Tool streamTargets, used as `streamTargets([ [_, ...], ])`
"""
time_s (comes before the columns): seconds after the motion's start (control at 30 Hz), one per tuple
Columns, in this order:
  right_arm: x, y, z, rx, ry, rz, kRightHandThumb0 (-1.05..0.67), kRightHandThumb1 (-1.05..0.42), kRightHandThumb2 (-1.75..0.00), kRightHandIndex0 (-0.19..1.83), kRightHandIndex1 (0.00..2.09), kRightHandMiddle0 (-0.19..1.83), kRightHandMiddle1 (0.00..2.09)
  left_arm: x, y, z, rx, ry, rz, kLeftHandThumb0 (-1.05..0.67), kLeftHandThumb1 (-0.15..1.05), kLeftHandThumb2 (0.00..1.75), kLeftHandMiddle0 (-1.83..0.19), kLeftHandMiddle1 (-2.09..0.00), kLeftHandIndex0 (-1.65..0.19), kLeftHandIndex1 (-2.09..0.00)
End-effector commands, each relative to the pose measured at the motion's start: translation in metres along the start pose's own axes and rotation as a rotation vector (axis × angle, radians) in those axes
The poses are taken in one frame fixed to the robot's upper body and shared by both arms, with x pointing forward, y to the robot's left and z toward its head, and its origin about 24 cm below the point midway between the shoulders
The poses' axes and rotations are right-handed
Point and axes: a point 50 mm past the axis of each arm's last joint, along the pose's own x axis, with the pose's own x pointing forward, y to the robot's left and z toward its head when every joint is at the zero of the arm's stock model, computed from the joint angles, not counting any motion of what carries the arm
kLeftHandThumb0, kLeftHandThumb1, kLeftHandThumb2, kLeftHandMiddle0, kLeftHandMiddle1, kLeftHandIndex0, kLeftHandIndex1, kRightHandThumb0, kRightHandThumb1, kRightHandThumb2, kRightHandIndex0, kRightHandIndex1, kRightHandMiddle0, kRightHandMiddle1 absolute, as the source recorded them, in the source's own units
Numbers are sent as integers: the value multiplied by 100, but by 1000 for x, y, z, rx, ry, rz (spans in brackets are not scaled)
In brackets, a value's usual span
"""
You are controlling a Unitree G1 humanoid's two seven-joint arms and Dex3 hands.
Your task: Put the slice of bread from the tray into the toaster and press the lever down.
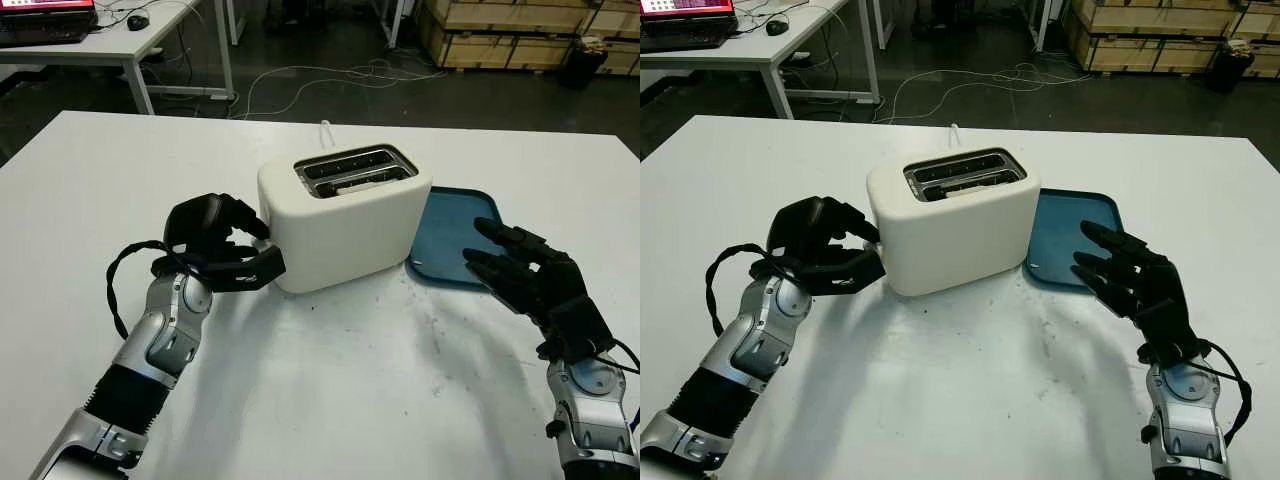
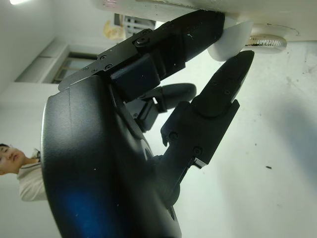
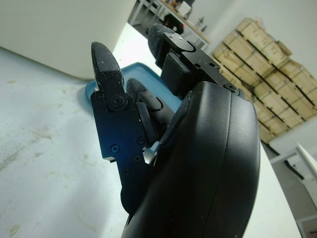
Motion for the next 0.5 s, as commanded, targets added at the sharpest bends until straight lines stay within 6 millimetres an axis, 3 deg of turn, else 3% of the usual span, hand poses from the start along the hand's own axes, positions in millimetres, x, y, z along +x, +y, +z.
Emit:
streamTargets([
  [0.0, 9, 1, 7, -4, -34, -11, -43, -91, 0, 92, 0, 72, 0, -36, -91, 8, -19, 35, -530, -25, 84, 1, -69, -129, -119, 0],
  [0.13, 11, 3, 7, -15, -31, -7, -43, -91, 0, 92, 0, 72, 0, -37, -71, 12, -57, -23, -419, -23, 83, 0, -78, -120, -119, 0],
  [0.2, 12, 4, 7, -12, -25, -8, -45, -91, 0, 91, 0, 71, 0, -37, -61, 14, -60, -76, -345, -20, 80, 0, -85, -146, -123, -2],
  [0.33, 13, 7, 5, 7, -24, -2, -45, -91, 0, 92, 0, 71, 0, -37, -39, 15, -47, -189, -230, -21, 78, 0, -79, -168, -126, -4],
  [0.47, 15, 9, 5, -3, -29, -1, -48, -91, 0, 92, 0, 71, 0, -35, -23, 15, -36, -215, -192, -19, 79, 0, -75, -158, -124, -2],
])
